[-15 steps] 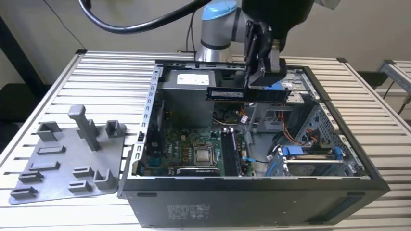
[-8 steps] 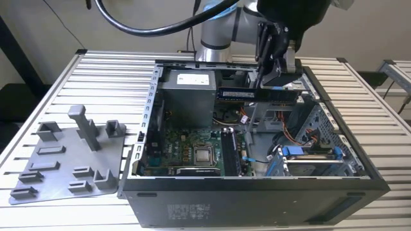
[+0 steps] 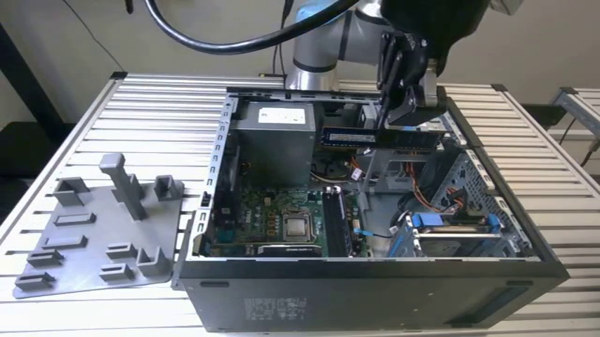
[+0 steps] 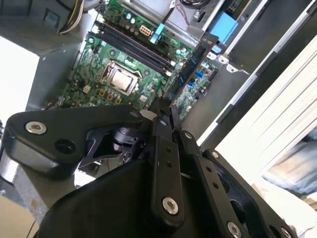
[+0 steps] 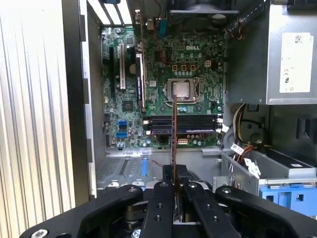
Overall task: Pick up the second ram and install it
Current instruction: 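Pick up the second ram and move it above second insertion slot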
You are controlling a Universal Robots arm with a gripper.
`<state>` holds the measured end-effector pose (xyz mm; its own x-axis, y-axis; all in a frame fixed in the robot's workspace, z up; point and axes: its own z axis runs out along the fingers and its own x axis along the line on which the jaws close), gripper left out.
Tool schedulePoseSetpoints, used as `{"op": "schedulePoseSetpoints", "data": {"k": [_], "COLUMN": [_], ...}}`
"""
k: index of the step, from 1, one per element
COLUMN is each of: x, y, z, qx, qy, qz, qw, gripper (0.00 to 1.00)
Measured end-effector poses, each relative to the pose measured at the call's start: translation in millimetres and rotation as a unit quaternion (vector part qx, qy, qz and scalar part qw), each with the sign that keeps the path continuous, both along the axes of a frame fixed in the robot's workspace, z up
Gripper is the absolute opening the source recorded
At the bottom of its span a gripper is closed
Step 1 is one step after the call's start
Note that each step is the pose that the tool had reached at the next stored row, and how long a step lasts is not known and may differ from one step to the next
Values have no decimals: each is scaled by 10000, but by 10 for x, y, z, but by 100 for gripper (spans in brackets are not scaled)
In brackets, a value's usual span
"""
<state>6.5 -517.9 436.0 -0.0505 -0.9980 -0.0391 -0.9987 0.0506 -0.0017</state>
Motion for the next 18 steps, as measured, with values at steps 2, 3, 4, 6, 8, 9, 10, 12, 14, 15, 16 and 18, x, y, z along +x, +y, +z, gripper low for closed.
{"op": "schedulePoseSetpoints", "data": {"k": [2,3,4,6,8,9,10,12,14,15,16,18], "x": [1,1,1,1,1,1,1,1,1,1,1,1], "y": [5,15,31,73,132,164,192,243,293,318,343,393], "z": [-1,0,0,0,-1,-1,-1,-2,-1,-2,-3,-3], "qx": [1,0,0,0,0,0,0,0,0,0,0,0], "qy": [0,0,0,0,0,0,0,0,0,0,0,0], "qz": [0,0,0,0,0,0,0,0,-1,-1,-1,-2], "qw": [10000,10000,10000,10000,10000,10000,10000,10000,10000,10000,10000,10000], "gripper": [14,14,14,14,14,14,14,14,14,14,14,14]}}
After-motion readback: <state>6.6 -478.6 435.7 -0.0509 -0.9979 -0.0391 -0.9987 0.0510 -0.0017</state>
